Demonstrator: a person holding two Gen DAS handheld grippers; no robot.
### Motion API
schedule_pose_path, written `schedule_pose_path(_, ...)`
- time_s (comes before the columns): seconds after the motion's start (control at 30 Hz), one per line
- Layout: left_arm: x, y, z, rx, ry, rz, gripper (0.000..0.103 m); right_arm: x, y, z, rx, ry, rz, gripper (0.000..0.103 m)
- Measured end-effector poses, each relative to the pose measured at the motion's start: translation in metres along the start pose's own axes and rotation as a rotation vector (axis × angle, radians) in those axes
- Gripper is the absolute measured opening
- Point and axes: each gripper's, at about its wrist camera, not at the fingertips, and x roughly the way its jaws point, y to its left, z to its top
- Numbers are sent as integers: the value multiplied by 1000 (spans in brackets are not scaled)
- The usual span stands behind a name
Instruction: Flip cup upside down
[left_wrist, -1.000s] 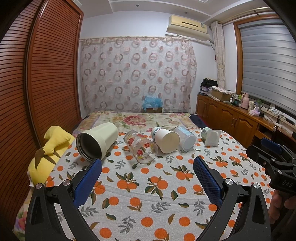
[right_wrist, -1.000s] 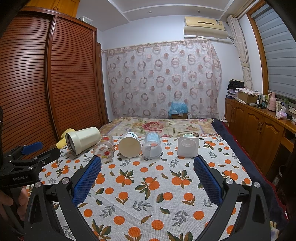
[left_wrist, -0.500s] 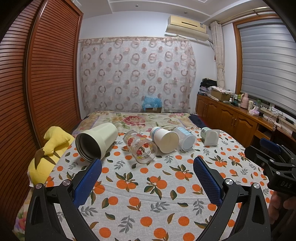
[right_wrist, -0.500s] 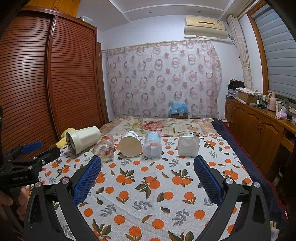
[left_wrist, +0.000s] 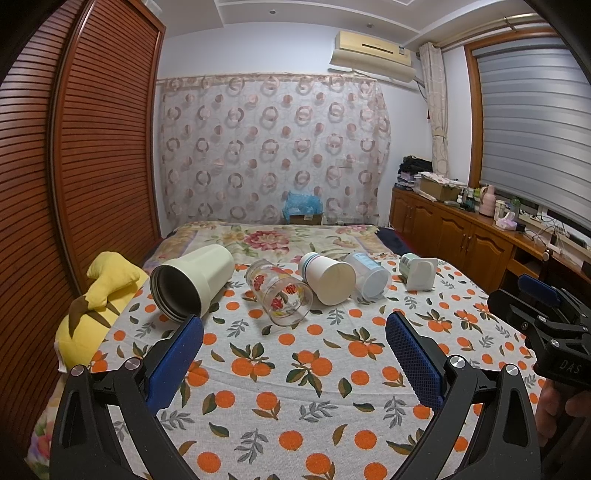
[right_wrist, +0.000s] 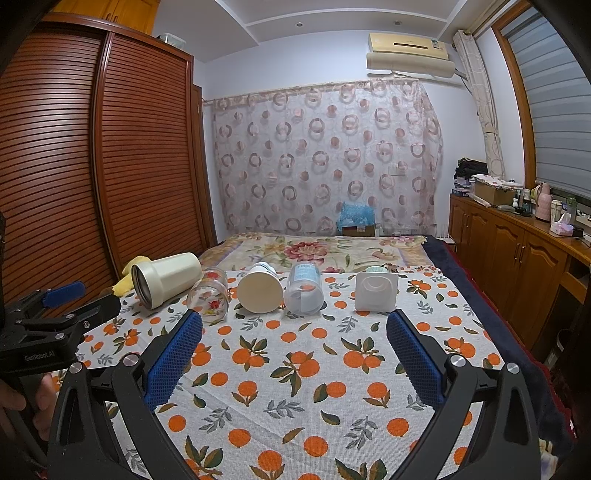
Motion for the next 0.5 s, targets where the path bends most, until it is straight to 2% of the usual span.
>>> schedule_pose_path(0.33, 1, 1, 0, -4, 9, -1, 95, 1, 1, 0, 0, 1, 1, 101)
schedule_pose_path(0.5, 12, 3, -3, -2, 53, 10, 95, 4, 0, 0, 0, 9, 6, 101)
